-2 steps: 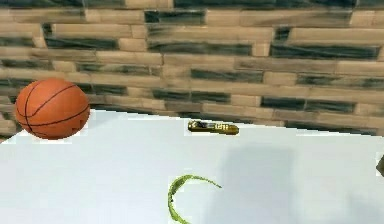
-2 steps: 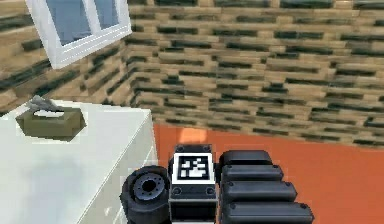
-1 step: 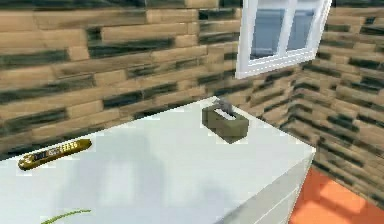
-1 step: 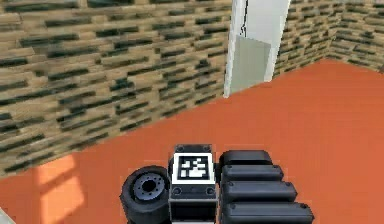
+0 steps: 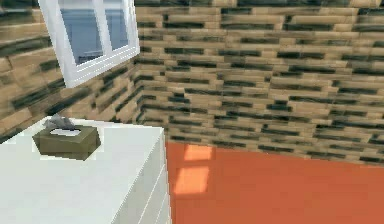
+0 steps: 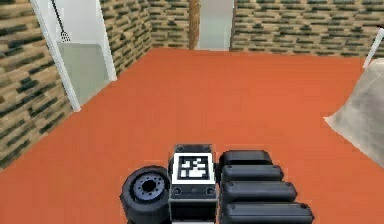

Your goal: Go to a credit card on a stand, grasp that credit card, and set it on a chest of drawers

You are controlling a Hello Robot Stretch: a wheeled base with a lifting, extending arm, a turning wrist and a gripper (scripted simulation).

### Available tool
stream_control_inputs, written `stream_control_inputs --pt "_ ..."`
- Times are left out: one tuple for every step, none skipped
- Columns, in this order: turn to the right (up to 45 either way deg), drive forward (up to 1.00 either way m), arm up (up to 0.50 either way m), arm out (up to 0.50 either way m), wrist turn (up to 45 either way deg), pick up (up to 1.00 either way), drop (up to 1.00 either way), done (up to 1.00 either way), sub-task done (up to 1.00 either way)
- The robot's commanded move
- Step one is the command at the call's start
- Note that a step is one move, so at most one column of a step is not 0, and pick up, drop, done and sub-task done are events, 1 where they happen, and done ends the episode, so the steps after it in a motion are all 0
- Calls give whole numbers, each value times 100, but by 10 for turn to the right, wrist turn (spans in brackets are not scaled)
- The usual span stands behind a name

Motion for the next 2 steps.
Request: stream_control_inputs --pt "60 0 0 0 0 0 0 0 0" --pt "0 25 0 0 0 0 0 0 0"
